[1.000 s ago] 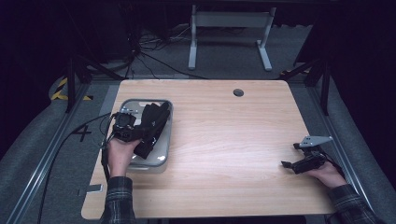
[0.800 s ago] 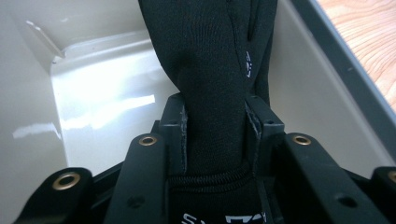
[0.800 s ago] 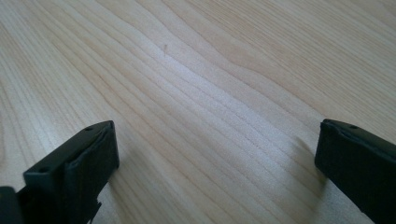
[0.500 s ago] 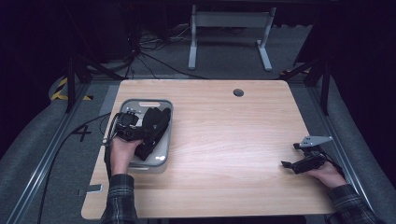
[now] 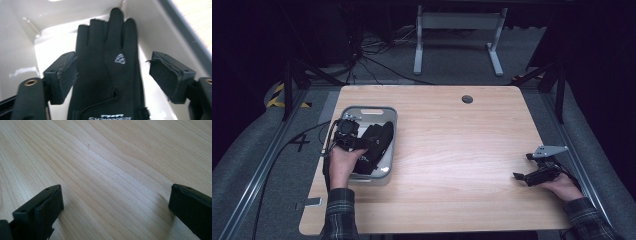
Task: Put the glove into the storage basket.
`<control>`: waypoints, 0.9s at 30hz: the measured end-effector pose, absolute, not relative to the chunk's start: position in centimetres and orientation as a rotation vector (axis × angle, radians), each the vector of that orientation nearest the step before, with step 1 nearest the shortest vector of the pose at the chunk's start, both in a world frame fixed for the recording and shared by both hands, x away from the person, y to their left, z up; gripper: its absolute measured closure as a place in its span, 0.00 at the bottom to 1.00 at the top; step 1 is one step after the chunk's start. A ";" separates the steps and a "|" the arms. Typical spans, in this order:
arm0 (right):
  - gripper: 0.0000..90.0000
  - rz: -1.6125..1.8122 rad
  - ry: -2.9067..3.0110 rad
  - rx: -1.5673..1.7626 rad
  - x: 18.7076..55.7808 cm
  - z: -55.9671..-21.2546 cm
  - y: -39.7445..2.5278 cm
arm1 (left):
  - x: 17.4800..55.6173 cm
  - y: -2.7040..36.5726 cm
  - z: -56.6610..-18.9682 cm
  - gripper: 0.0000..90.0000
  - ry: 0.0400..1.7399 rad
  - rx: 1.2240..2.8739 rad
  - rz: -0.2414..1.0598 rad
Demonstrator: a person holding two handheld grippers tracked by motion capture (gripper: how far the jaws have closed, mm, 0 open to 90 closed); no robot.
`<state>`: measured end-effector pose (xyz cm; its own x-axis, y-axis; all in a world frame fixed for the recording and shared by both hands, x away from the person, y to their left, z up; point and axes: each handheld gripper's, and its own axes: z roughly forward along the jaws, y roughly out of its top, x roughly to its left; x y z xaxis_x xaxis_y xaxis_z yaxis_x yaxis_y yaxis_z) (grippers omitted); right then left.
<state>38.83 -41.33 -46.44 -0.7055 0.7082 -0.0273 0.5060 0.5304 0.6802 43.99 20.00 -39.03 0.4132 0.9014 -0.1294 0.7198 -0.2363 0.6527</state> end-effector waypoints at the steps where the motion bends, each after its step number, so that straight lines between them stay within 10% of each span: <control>1: 0.00 0.955 2.472 1.011 38.8 -46.4 -41.3 | 43.9 19.7 -38.9 0.22 1.362 2.024 0.354; 27: 0.00 0.955 2.473 1.010 38.8 -46.4 -41.3 | 41.5 9.3 -37.0 0.18 1.047 2.009 0.281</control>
<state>38.83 -41.32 -46.44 -0.7062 0.7075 -0.0271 0.5056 0.5308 0.6802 41.47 9.28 -37.03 0.6274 0.7603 -0.1680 0.5739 -0.3057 0.7597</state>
